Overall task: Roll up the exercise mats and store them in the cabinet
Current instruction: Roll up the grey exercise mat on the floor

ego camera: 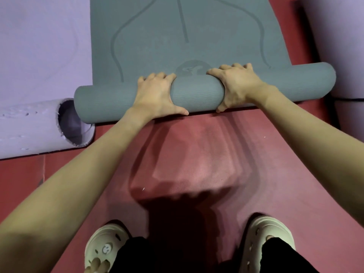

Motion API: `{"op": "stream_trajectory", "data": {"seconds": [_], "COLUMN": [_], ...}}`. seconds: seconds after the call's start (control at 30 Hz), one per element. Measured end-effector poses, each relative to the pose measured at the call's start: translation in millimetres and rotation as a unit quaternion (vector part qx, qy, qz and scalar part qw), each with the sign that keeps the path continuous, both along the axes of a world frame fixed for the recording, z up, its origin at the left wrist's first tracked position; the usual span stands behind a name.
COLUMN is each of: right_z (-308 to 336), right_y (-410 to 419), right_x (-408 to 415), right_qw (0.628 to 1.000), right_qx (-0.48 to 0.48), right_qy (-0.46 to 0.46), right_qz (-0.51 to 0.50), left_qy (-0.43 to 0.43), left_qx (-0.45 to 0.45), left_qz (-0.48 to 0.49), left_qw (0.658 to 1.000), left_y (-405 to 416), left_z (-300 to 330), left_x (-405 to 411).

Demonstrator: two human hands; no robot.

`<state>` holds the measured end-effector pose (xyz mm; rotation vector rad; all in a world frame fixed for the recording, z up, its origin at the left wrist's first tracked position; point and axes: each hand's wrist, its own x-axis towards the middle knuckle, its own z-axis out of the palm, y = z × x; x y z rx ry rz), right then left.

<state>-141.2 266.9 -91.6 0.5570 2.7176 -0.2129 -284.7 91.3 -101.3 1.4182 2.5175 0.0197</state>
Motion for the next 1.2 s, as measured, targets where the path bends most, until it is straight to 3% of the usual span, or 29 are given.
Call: {"op": "stream_trajectory", "data": {"seconds": [0.3,0.53,0.77,0.87,0.93,1.03,1.2], "right_z": [6,11,19,21,21,17,-6], "right_y": [-46,-89,-66,-61,-66,-78,-97], "right_x": [57,111,80,71,76,96,114], "right_qw": [1.000,0.997,0.967,0.955,0.966,0.992,0.998], "right_qx": [-0.015,-0.055,-0.203,-0.238,-0.204,-0.111,-0.010], "right_qy": [0.008,-0.057,-0.146,-0.169,-0.151,-0.055,0.049], "right_qz": [-0.024,-0.007,-0.045,-0.055,-0.048,-0.033,-0.026], "left_qy": [-0.032,-0.062,0.044,0.040,0.007,-0.055,-0.186], "left_qx": [0.017,0.006,0.001,-0.071,-0.121,-0.148,-0.193], "left_qz": [0.007,0.003,-0.078,-0.105,-0.116,-0.121,-0.113], "left_qw": [0.999,0.998,0.996,0.991,0.986,0.980,0.957], "left_y": [-47,-101,-101,-88,-78,-62,-38], "left_z": [6,9,-1,1,3,8,21], "left_x": [53,108,110,99,90,73,46]}}
